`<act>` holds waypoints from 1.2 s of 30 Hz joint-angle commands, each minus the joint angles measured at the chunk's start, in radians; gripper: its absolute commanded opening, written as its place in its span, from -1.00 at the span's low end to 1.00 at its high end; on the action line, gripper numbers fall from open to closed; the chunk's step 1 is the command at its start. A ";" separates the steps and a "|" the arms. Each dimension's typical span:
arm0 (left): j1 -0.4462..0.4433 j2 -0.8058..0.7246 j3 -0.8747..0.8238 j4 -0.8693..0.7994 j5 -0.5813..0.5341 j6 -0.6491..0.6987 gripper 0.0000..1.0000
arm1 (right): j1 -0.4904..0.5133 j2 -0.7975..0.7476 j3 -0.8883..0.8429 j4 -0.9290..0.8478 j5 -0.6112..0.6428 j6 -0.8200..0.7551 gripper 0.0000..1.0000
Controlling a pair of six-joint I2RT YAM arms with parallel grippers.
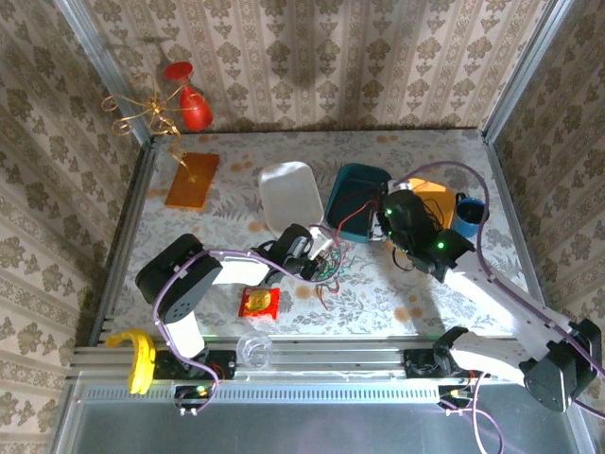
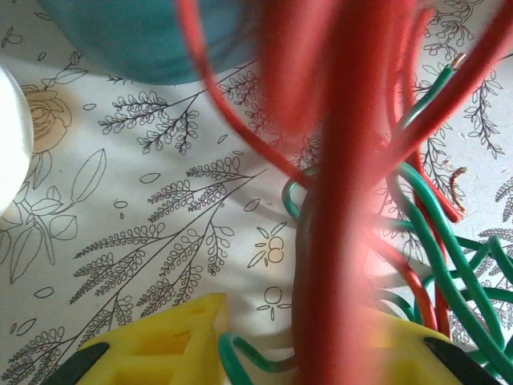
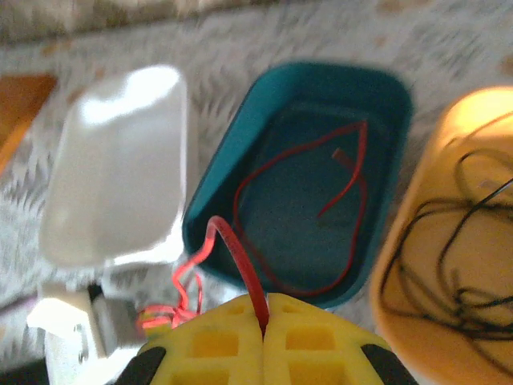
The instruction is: Untangle the cables
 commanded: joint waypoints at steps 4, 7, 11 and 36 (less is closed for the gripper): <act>0.015 0.022 -0.018 -0.045 0.011 0.001 -0.47 | -0.046 -0.099 0.109 -0.011 0.240 -0.051 -1.00; 0.016 0.023 -0.020 -0.045 0.014 0.000 -0.50 | -0.071 -0.135 0.145 0.004 0.267 -0.070 -1.00; 0.017 0.028 -0.020 -0.048 0.019 -0.001 -0.76 | -0.116 -0.185 0.171 0.024 0.263 -0.060 -1.00; 0.019 0.046 -0.027 -0.042 -0.002 -0.012 -0.59 | -0.299 -0.330 0.318 0.126 0.313 -0.157 -1.00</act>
